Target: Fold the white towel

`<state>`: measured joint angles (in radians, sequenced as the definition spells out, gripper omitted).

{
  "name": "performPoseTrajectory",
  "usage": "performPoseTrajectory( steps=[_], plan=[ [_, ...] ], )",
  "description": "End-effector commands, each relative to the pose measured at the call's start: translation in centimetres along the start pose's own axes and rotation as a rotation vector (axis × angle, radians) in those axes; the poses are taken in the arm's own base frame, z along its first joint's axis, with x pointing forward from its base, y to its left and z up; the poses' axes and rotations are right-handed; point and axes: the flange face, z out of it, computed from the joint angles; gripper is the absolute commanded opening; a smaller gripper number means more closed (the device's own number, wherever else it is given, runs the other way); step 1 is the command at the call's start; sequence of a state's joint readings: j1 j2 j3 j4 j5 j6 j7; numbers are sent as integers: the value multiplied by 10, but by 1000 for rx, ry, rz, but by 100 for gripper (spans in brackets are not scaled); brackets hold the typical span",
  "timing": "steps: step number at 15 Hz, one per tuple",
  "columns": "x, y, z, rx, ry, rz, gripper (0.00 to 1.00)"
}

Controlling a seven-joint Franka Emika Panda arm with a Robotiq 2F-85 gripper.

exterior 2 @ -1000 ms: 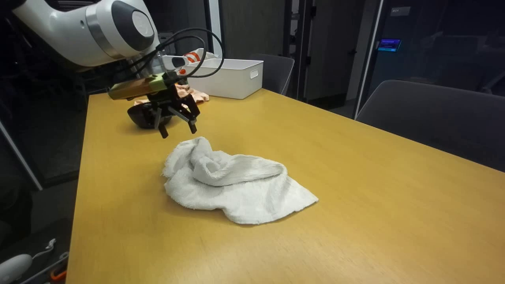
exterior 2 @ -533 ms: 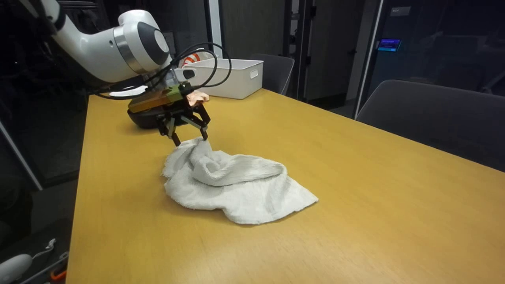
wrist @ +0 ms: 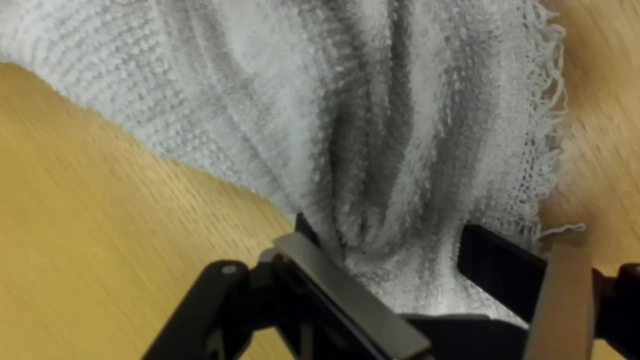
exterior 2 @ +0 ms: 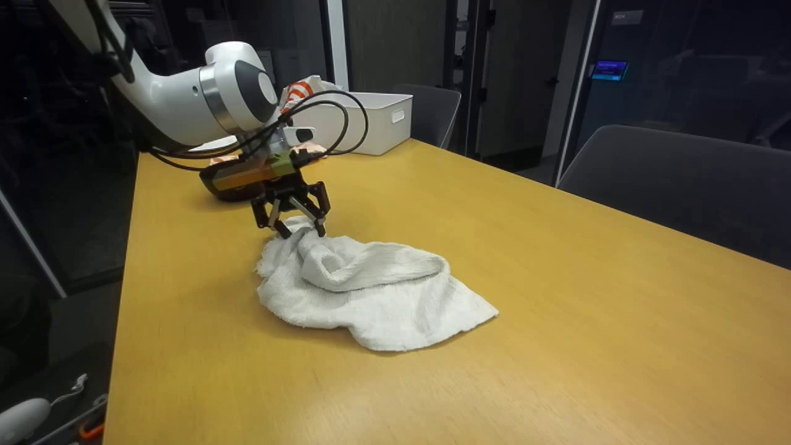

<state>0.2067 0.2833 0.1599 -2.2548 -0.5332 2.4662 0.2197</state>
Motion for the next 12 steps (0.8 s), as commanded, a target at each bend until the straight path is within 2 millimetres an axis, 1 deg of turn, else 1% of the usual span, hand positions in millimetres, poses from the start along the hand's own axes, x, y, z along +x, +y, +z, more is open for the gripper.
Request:
performPoseTrajectory(
  steps=[1, 3, 5, 7, 8, 10, 12],
  plan=[
    [10, -1, -6, 6, 13, -4, 44],
    [15, -3, -14, 6, 30, 1, 29],
    [21, -5, -20, 9, 41, 3, 12],
    [25, -7, -25, 7, 53, 7, 9],
    [26, -7, -28, 7, 58, 8, 6],
    [28, -3, -31, 9, 62, 19, 11],
    [30, 4, -35, 9, 66, 45, 11]
  ],
)
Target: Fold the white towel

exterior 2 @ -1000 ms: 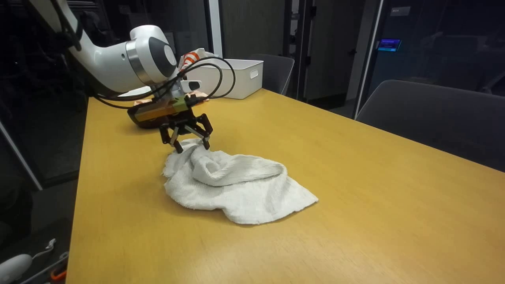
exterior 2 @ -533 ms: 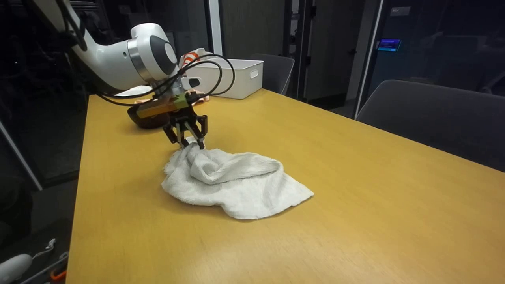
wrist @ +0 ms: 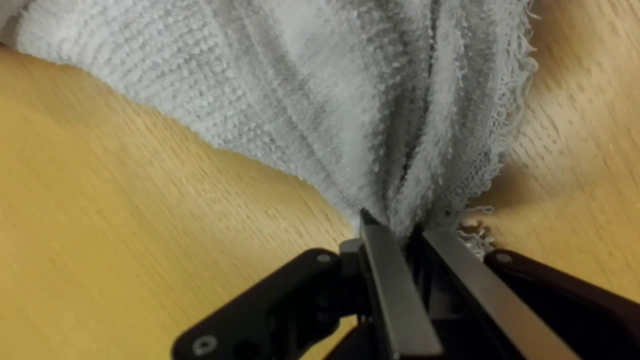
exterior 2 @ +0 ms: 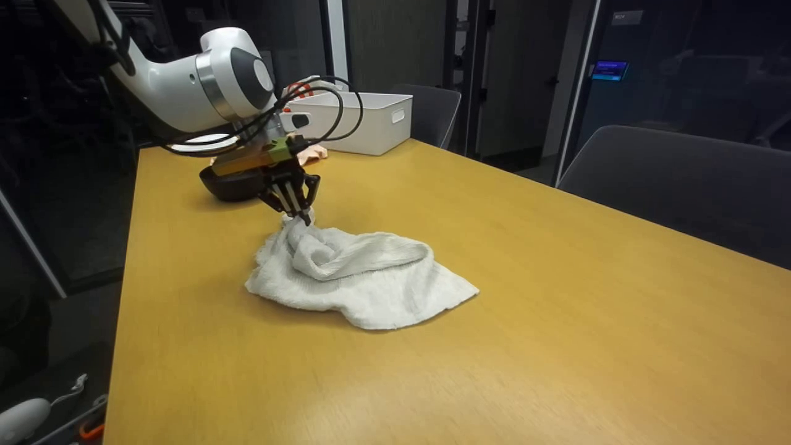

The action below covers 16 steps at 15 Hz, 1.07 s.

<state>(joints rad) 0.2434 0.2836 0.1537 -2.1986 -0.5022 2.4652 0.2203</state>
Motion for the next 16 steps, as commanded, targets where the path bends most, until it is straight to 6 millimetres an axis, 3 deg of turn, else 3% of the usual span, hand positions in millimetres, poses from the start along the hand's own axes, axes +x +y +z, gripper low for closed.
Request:
performPoseTrajectory(
  steps=[1, 5, 9, 14, 16],
  plan=[
    [9, 12, -13, 0, 16, 41, 11],
    [8, 47, -28, -53, 42, 128, 10],
    [-6, 95, -44, -108, 38, 238, 10],
    [-51, 140, -67, -122, -43, 335, 10],
    [-71, 156, -68, -160, -105, 384, 10]
  ],
)
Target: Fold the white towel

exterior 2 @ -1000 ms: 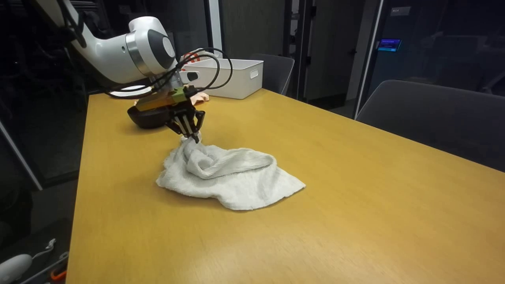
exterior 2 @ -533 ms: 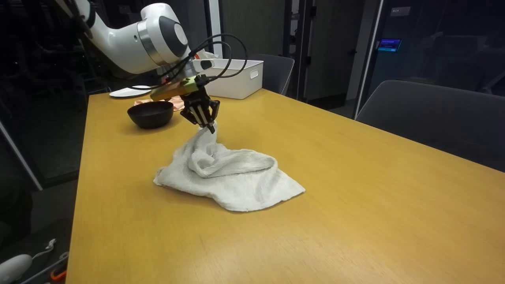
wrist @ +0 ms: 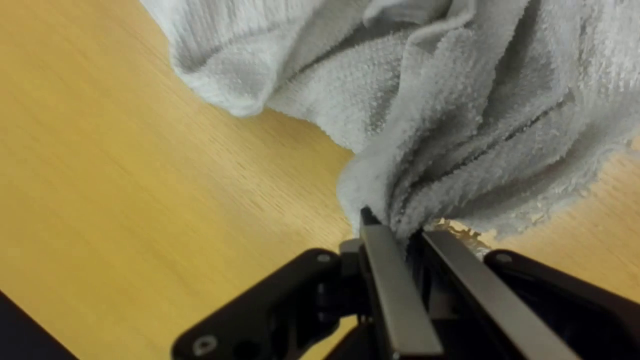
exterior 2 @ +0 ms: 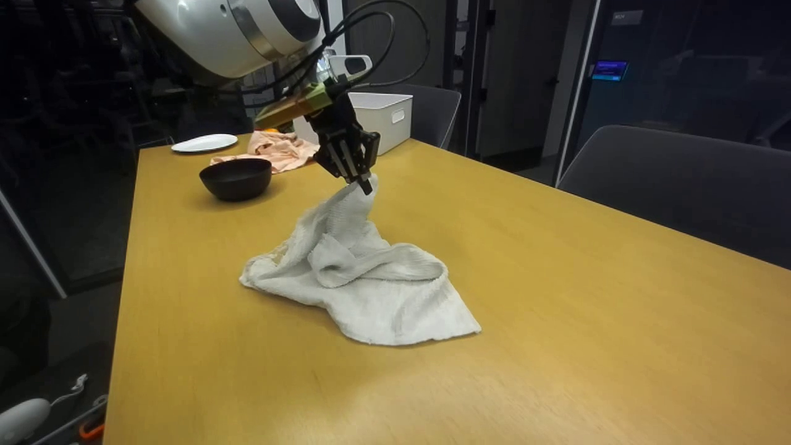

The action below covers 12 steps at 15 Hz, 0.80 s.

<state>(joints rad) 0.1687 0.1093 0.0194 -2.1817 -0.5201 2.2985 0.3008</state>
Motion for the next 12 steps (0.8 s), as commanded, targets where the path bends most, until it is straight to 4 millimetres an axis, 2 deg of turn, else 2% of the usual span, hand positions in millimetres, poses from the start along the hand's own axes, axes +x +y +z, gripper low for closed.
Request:
performPoseTrajectory(
  steps=[1, 4, 6, 9, 12],
  plan=[
    [-33, 37, -6, -69, -89, 85, 10],
    [-57, 62, 10, -138, -197, 151, 10],
    [-68, 70, 28, -151, -270, 178, 10],
    [-81, 72, 57, -126, -367, 188, 10],
    [-88, 63, 90, -84, -440, 177, 9]
  ],
)
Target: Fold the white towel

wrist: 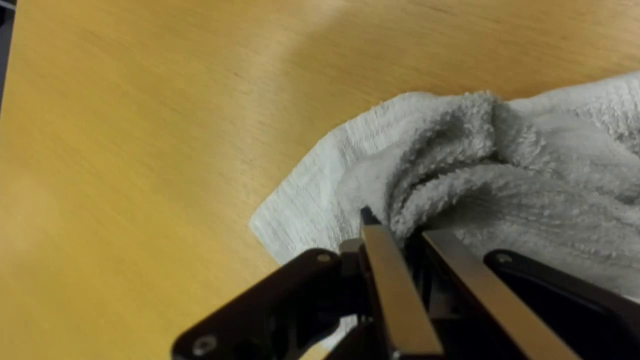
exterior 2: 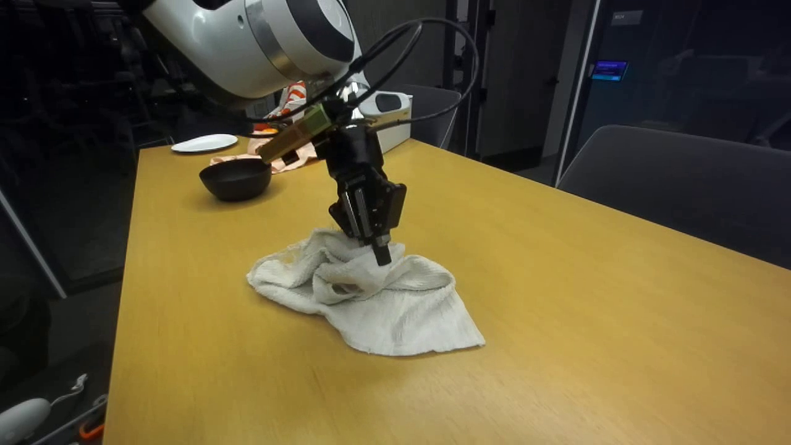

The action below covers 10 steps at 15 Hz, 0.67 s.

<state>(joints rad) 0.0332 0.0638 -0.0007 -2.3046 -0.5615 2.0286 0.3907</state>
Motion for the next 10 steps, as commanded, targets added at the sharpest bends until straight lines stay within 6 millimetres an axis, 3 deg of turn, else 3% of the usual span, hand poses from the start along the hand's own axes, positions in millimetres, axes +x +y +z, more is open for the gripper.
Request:
performPoseTrajectory(
  steps=[1, 4, 5, 6, 10],
  plan=[
    [5, -13, 29, 41, -79, -7, 9],
    [12, -24, 45, 89, -100, 11, 9],
    [13, -26, 47, 96, -103, 22, 18],
    [13, -24, 46, 93, -97, 32, 37],
    [8, 1, 20, 60, -45, 91, 67]
  ],
)
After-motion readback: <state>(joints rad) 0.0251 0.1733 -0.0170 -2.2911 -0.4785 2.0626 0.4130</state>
